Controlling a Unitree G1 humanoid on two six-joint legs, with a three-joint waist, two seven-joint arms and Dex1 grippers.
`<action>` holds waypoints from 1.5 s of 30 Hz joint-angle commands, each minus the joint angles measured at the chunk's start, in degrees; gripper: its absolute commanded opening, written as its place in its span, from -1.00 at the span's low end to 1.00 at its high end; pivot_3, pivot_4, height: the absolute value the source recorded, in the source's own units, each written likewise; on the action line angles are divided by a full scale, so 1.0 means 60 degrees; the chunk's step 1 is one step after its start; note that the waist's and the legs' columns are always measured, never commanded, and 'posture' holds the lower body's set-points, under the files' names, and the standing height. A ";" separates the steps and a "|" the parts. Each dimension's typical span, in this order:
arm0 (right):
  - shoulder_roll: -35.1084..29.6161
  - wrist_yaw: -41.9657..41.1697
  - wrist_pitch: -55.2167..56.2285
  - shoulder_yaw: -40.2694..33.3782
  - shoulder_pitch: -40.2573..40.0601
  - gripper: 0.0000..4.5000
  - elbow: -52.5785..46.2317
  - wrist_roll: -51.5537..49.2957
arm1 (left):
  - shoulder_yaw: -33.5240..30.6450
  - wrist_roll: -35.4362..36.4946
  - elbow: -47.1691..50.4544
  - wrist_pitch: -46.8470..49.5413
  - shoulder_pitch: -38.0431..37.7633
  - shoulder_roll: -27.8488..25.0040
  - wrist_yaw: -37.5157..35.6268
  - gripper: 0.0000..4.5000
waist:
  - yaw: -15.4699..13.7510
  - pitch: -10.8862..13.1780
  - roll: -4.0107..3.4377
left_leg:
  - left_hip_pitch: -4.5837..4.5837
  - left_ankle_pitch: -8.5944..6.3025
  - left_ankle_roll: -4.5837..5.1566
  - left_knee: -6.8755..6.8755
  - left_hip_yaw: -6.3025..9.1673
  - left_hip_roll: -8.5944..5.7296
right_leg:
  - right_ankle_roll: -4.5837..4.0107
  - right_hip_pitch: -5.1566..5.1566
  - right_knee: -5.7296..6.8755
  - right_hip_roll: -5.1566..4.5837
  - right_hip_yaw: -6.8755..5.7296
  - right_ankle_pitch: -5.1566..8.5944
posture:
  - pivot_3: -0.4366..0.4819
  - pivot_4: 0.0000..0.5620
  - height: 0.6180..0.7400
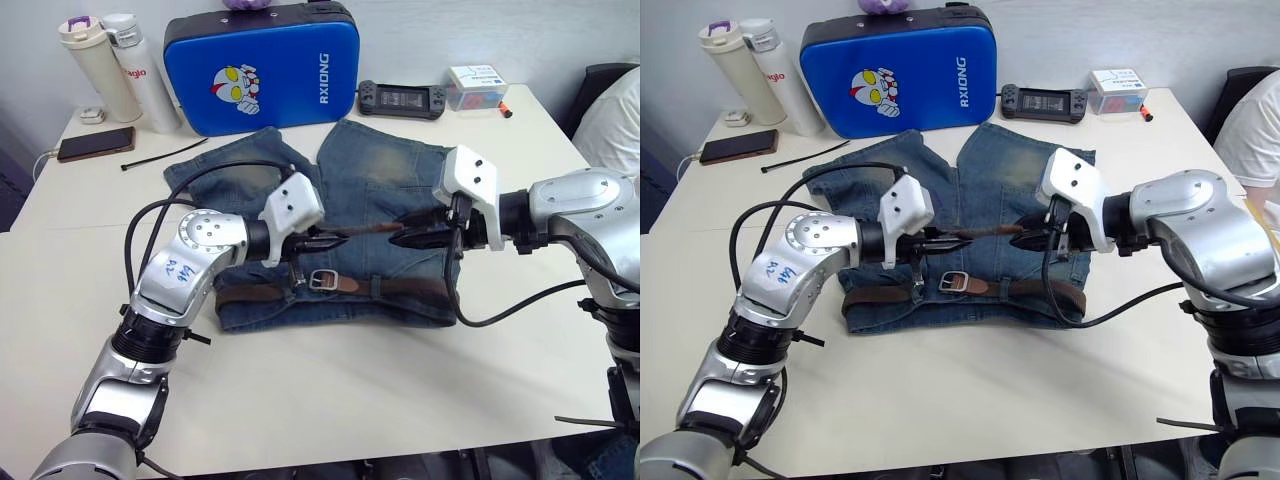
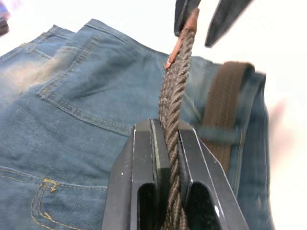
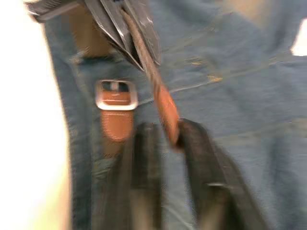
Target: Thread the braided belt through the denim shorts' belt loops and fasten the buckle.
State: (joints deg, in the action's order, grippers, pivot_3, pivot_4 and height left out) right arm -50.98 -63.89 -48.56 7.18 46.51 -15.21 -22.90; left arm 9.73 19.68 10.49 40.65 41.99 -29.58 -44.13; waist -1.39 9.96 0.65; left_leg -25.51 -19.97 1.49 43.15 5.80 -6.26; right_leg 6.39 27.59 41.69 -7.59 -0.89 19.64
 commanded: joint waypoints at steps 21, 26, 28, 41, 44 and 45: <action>0.2008 0.2762 0.3555 0.3288 -0.2361 0.99 -0.0984 0.4340 | -0.1607 0.0208 0.0160 0.1611 -0.0754 -0.1835 0.0449 -1.00 | 0.0038 -0.0006 0.0010 | 0.0009 0.0002 -0.0004 0.0003 0.0007 -0.0007 | 0.0000 0.0005 0.0025 0.0005 0.0001 0.0000 | -0.05 -0.47 -0.24; 0.2427 0.3078 0.3324 0.3023 -0.2414 0.99 -0.0556 0.4545 | -0.1618 0.0191 0.0167 0.1597 -0.0841 -0.1958 0.0415 -1.00 | 0.0050 -0.0007 0.0010 | 0.0013 0.0002 -0.0004 0.0001 0.0008 -0.0002 | 0.0000 0.0005 0.0029 0.0009 0.0000 0.0000 | -0.05 -0.47 -0.24; 0.2614 0.3160 0.3190 0.2899 -0.2441 0.89 -0.0488 0.4501 | -0.1612 0.0175 0.0107 0.1562 -0.0840 -0.1997 0.0403 -1.00 | 0.0059 -0.0007 0.0010 | 0.0013 0.0002 -0.0004 0.0001 0.0007 -0.0002 | 0.0000 0.0006 0.0030 0.0009 0.0000 0.0000 | -0.05 -0.47 -0.24; 0.3189 0.2964 0.1502 0.1793 -0.2586 -0.99 -0.1121 0.3322 | -0.1589 0.0069 0.0096 0.1343 -0.1036 -0.2144 0.0287 -1.00 | 0.0084 -0.0007 0.0010 | 0.0014 0.0002 -0.0004 0.0001 0.0009 -0.0006 | -0.0001 0.0006 0.0035 0.0008 0.0003 0.0000 | -0.05 -0.47 -0.24; 0.3188 0.2949 0.1195 0.1663 -0.2541 -0.99 -0.1172 0.3103 | -0.1551 0.0032 0.0138 0.1311 -0.1105 -0.2162 0.0273 -1.00 | 0.0063 -0.0007 0.0010 | 0.0013 0.0001 -0.0003 0.0001 0.0009 -0.0006 | -0.0001 0.0005 0.0033 0.0008 0.0003 0.0000 | -0.05 -0.47 -0.24; 0.3154 0.2970 0.1209 0.1674 -0.2527 -0.99 -0.1156 0.3119 | -0.1547 0.0041 0.0178 0.1323 -0.1131 -0.2174 0.0255 -1.00 | 0.0057 -0.0007 0.0010 | 0.0013 0.0001 -0.0003 0.0002 0.0012 -0.0006 | 0.0000 0.0004 0.0033 0.0008 0.0002 0.0000 | -0.05 -0.47 -0.24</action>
State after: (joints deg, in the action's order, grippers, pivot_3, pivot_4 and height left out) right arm -31.84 -46.03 -40.99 18.79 30.81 -20.24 -3.48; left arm 1.10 20.17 10.20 49.49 35.34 -41.46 -42.24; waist -1.05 9.92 0.71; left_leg -25.44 -19.96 1.47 43.16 5.87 -6.30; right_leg 6.39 27.61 41.88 -7.54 -0.87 19.64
